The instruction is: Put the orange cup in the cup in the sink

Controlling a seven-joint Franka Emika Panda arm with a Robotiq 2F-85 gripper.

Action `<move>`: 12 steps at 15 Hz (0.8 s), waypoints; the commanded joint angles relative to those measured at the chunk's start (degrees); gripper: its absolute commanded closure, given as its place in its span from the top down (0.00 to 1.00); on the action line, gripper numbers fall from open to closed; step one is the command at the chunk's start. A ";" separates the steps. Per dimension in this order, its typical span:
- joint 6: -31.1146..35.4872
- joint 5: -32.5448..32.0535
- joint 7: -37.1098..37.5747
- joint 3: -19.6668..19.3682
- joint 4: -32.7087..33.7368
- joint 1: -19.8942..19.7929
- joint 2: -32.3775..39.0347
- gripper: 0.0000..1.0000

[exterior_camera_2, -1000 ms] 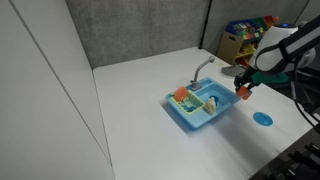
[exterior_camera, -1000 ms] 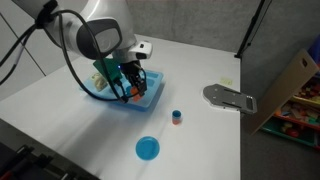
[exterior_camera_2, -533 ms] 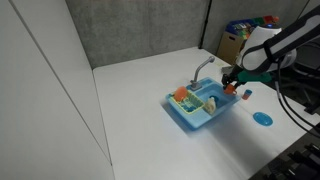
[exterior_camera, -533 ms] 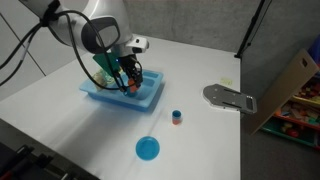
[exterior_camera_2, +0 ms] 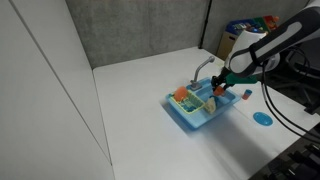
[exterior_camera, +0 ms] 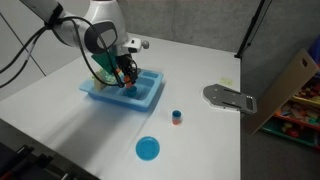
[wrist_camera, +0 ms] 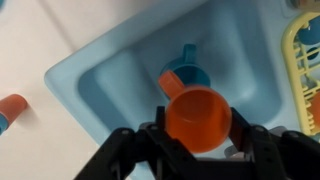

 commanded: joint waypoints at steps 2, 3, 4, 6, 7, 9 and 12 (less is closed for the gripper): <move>-1.15 1.11 0.38 0.20 4.77 0.29 4.18 0.36; -1.09 1.01 0.50 -0.03 5.18 0.42 4.73 0.36; -1.01 0.93 0.56 -0.22 5.54 0.48 5.22 0.36; -0.97 0.85 0.60 -0.53 6.08 0.55 5.90 0.36; -1.05 0.84 0.58 -0.63 6.25 0.54 6.10 0.36; -1.19 0.75 0.59 -0.88 6.45 0.62 6.23 0.36; -1.15 0.58 0.13 -0.94 5.49 0.58 5.25 0.85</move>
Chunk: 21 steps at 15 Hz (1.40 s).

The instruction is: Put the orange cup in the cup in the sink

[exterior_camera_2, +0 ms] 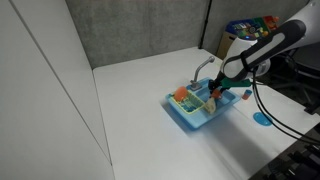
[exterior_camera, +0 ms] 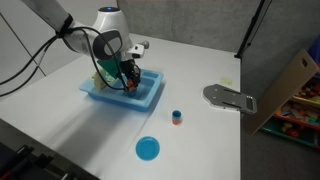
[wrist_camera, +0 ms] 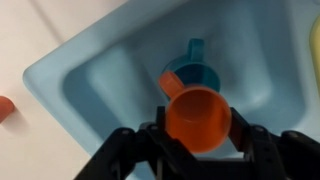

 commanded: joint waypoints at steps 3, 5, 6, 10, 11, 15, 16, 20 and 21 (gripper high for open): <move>-1.65 0.92 -1.02 0.26 -0.98 -0.34 -2.80 1.00; -2.07 0.69 -1.15 0.06 -2.19 -0.23 -4.95 1.00; -2.32 0.59 -1.04 -0.13 -2.83 -0.13 -6.19 1.00; -6.57 0.56 -1.37 -0.09 -4.86 -0.97 -11.77 1.00; -8.44 0.02 -0.98 -0.64 -5.42 -0.83 -13.43 1.00; -16.78 -1.74 -1.51 -1.65 -6.84 -1.13 -19.71 1.00; -18.55 -2.32 -2.09 -1.70 -7.36 -1.25 -21.41 1.00; -26.34 -5.61 -4.48 -1.36 -9.77 -1.50 -29.31 1.00; -28.44 -6.36 -5.31 -1.12 -10.26 -1.58 -31.25 1.00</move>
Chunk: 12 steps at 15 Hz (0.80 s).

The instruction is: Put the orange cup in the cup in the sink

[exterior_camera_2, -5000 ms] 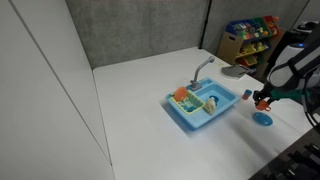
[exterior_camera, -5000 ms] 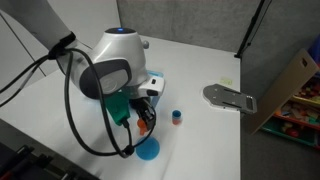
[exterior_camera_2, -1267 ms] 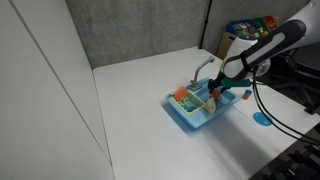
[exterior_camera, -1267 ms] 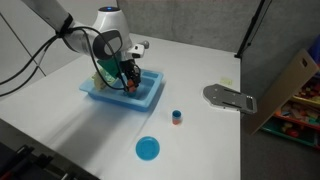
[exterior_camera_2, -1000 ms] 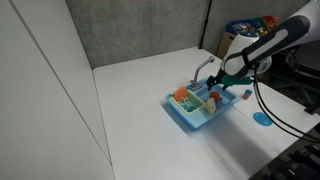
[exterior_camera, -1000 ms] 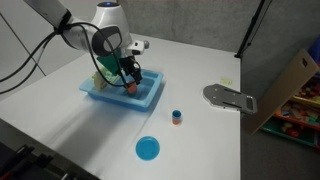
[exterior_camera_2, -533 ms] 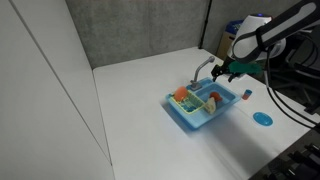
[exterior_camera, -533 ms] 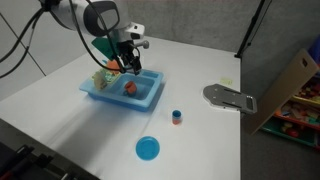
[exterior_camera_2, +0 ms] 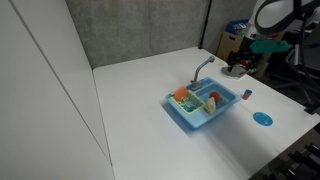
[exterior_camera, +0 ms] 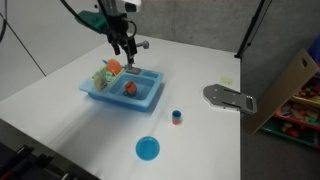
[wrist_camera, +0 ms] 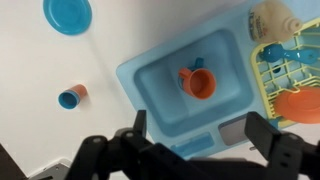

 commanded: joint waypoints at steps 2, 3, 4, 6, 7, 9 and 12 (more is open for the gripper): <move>-8.75 -3.20 -4.12 1.36 -4.11 -0.78 -10.41 1.00; -10.59 -3.67 -4.78 1.67 -4.45 -0.78 -12.08 1.00; -12.83 -4.27 -5.23 2.00 -4.90 -0.69 -13.92 1.00; -16.30 -6.09 -5.19 2.77 -5.70 -0.57 -17.23 1.00; -18.40 -7.29 -5.06 3.24 -6.04 -0.53 -18.78 1.00; -21.75 -9.22 -4.76 4.19 -6.61 -0.58 -21.60 1.00; -24.79 -8.54 -7.19 5.09 -7.68 -0.71 -25.71 1.00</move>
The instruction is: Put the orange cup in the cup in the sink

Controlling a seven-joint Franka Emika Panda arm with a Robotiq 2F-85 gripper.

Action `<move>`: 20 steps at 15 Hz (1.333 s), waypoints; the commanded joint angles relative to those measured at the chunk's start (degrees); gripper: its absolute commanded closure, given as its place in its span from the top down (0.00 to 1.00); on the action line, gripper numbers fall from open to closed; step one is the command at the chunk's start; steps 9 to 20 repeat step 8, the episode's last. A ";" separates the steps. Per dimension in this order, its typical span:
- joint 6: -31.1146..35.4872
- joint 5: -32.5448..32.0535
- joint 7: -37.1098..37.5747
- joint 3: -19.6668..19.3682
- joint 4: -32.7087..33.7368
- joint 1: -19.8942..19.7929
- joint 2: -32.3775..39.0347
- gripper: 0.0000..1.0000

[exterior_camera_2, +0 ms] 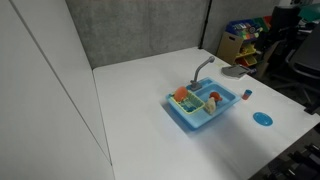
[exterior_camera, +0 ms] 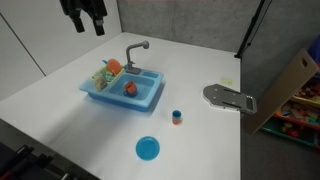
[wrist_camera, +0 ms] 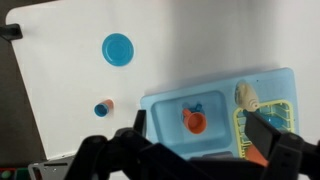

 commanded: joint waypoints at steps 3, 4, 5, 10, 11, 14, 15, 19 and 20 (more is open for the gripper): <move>-4.03 0.41 -5.77 1.44 -2.91 -0.69 -7.50 1.00; -4.50 0.45 -6.52 1.52 -3.10 -0.66 -8.03 1.00; -4.67 0.52 -7.32 1.62 -3.39 -0.57 -8.42 1.00; -4.26 0.22 -6.59 2.04 -2.74 -0.79 -7.35 1.00; -4.26 0.22 -6.59 2.04 -2.74 -0.79 -7.35 1.00; -4.26 0.22 -6.59 2.04 -2.74 -0.79 -7.35 1.00; -4.26 0.22 -6.59 2.04 -2.74 -0.79 -7.35 1.00; -4.26 0.22 -6.59 2.04 -2.74 -0.79 -7.35 1.00; -4.26 0.22 -6.59 2.04 -2.74 -0.79 -7.35 1.00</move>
